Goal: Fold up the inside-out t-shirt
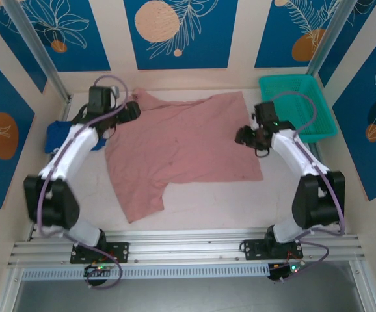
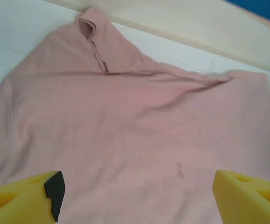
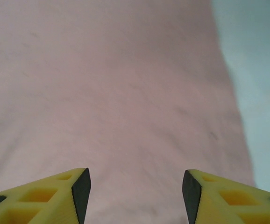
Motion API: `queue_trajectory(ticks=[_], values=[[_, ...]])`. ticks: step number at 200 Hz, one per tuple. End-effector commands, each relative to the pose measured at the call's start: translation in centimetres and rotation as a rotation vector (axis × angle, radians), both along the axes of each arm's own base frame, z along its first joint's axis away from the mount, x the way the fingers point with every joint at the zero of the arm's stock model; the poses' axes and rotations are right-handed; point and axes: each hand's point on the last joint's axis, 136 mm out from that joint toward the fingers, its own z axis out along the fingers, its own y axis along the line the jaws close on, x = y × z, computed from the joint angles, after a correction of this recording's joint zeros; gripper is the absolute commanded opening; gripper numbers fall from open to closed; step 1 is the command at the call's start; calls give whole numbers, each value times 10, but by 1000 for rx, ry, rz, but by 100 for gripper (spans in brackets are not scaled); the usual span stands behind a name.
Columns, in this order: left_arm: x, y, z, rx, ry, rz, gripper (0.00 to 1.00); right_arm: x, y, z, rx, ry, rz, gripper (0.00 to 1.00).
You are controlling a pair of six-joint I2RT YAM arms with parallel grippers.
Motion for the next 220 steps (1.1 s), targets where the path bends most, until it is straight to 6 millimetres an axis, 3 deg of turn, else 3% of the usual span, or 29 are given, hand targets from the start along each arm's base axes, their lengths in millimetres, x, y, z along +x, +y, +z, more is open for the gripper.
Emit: queue_trajectory(ticks=[1, 34, 77, 128, 162, 182, 220], values=[[-45, -6, -45, -60, 95, -10, 82, -54, -34, -44, 0, 202, -155, 57], [-88, -11, -59, -84, 133, -45, 83, -69, -62, -73, 8, 298, -245, 58], [-105, -15, -68, -70, 181, -89, 83, -66, -53, -101, 68, 375, -240, 53], [-122, -6, -72, -37, 213, -71, 83, -75, -54, -109, 48, 413, -237, 50], [-136, 2, -77, 1, 251, -51, 82, -73, -46, -119, 86, 422, -228, 34], [-151, 14, -88, 49, 315, -15, 81, -71, -50, -112, 66, 390, -229, 22], [-210, 31, -125, 101, 490, 74, 77, -65, -53, -94, 51, 316, -228, 8]])
